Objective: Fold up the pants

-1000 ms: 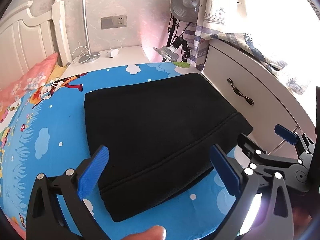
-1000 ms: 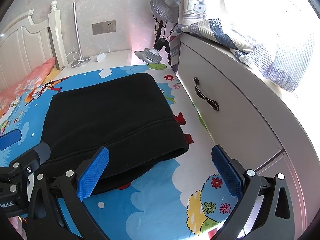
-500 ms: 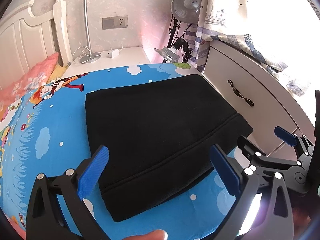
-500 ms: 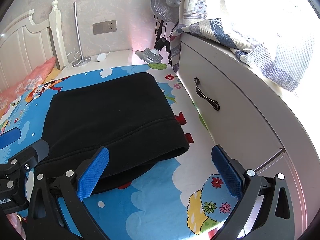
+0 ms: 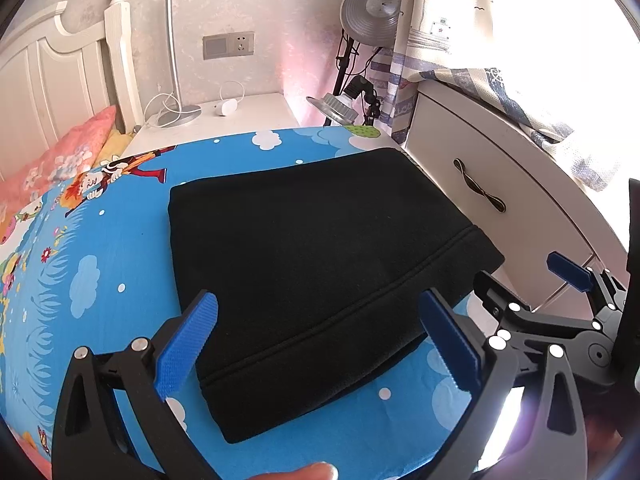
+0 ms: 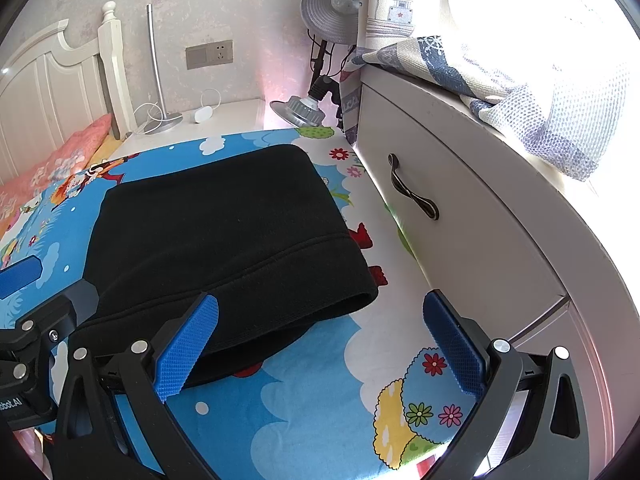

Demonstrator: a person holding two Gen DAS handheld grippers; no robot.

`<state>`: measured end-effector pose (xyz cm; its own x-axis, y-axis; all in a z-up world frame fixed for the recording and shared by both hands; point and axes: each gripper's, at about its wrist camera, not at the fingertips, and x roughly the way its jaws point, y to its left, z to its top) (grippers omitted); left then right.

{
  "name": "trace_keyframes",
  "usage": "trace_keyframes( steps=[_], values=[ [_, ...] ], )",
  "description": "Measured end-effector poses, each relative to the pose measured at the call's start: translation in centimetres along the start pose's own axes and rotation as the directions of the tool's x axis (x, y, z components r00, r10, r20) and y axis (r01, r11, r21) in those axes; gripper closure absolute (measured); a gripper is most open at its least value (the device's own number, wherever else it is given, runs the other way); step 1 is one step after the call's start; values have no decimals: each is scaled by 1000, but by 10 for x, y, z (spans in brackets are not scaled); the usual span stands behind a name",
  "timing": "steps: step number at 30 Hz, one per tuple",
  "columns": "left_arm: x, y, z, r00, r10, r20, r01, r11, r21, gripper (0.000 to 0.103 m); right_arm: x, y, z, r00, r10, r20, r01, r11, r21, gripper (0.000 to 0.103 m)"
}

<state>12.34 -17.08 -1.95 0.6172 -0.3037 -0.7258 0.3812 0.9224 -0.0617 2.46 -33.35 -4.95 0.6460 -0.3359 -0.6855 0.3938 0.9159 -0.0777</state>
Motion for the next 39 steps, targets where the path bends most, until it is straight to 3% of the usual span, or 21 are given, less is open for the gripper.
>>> trace_keyframes(
  steps=[22,27,35,37,39],
  values=[
    [2,0,-2,1000,3,-8,-3,1000,-5,2,1,1,-3,1000,2,-5,-2,1000,0,4],
    [0,2,-4,999,25,24,-24,1000,-6,2,1,1,-4,1000,3,-6,-3,1000,0,4],
    [2,4,0,998,-57,9,57,998,-21,2,4,2,-7,1000,9,-10,-9,1000,-2,4],
    [1,21,0,1000,-21,8,21,999,-41,2,6,2,-9,1000,14,-11,-14,1000,-2,4],
    [-4,56,-2,997,75,18,-73,993,-97,2,8,3,-11,1000,21,-15,-21,1000,-2,4]
  ],
)
